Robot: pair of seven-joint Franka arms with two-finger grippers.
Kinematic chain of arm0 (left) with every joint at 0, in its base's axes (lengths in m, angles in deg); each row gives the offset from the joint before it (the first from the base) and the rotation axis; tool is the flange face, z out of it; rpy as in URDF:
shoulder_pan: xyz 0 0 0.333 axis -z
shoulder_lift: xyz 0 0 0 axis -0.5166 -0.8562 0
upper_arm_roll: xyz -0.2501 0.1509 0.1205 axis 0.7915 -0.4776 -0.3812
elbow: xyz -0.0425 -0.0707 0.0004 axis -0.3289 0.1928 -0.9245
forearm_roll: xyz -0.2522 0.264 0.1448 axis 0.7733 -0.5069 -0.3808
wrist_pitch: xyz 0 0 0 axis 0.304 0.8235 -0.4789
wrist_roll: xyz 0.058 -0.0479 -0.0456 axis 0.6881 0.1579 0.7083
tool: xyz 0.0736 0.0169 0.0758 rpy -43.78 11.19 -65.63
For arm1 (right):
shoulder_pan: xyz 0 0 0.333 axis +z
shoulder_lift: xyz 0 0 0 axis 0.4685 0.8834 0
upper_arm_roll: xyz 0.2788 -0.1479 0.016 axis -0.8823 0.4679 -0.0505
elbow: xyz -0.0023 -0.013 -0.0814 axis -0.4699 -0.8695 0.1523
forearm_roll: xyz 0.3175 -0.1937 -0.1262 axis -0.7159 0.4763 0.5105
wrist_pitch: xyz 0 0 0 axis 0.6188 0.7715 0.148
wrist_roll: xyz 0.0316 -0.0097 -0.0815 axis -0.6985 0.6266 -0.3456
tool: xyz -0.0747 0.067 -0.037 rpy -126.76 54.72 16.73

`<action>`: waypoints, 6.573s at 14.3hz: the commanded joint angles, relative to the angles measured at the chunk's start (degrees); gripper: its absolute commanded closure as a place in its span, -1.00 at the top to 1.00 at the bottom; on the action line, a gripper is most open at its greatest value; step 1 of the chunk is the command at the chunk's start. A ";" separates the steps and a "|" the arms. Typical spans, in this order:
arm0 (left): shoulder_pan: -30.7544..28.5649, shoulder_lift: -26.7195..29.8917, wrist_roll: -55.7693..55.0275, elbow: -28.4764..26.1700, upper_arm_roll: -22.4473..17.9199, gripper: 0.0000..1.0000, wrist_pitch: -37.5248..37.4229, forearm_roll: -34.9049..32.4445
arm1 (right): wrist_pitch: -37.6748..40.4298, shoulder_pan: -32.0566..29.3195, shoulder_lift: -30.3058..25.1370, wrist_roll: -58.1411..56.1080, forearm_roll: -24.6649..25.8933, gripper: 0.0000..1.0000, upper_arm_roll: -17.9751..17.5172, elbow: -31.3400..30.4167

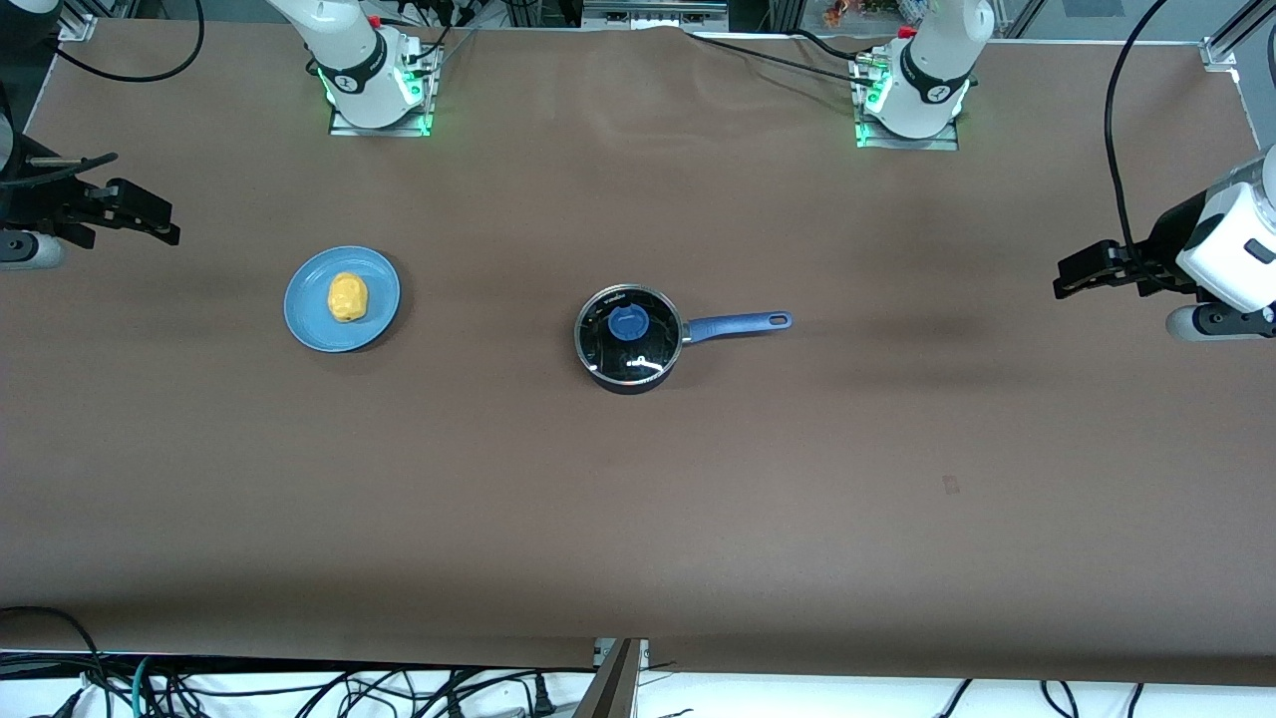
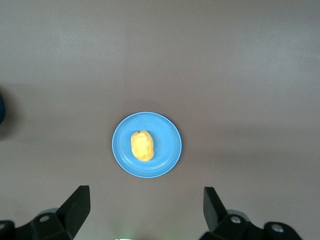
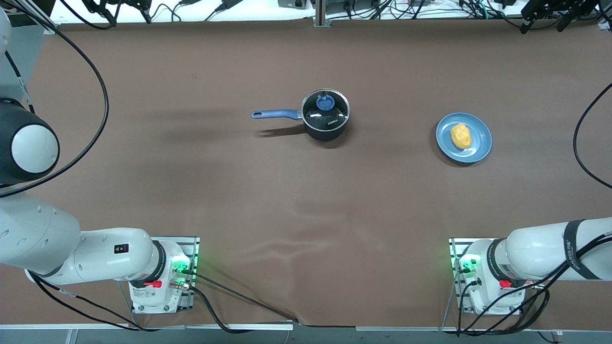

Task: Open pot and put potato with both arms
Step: 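Reach the left gripper to the blue knob of the glass lid, then grasp the lid knob with the left gripper, then lift the lid with the left gripper while the right gripper reaches the potato, then set the lid down with the left gripper while the right gripper grasps the potato, then carry the potato over the pot with the right gripper while the left gripper withdraws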

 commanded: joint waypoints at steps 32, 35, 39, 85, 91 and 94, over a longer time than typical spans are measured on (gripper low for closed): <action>48.12 -34.76 -59.78 8.32 -0.71 1.00 36.08 -13.17 | 0.75 -1.07 -0.52 0.55 -0.08 0.99 -0.95 -0.34; 48.03 -34.58 -57.76 7.09 -0.71 1.00 36.36 -13.17 | 0.75 -1.07 -0.52 0.55 -0.08 0.99 -0.95 -0.34; 47.86 -33.71 -55.22 5.50 -0.62 1.00 35.83 -13.09 | 0.84 -1.07 -0.52 0.55 -0.08 0.99 -0.95 -0.34; 4.09 -8.31 9.93 -15.10 -9.41 1.00 22.71 5.11 | -50.40 -0.36 15.39 0.11 -0.61 -0.09 -4.64 -42.17; 4.18 -3.03 6.23 0.82 -9.32 1.00 -0.71 0.38 | -35.16 -0.36 11.79 2.12 -0.61 -0.22 -7.09 -33.33; 3.39 -2.42 6.49 3.82 -9.50 1.00 -3.54 0.09 | -19.77 0.25 13.01 10.45 -0.78 -0.22 -10.52 -20.25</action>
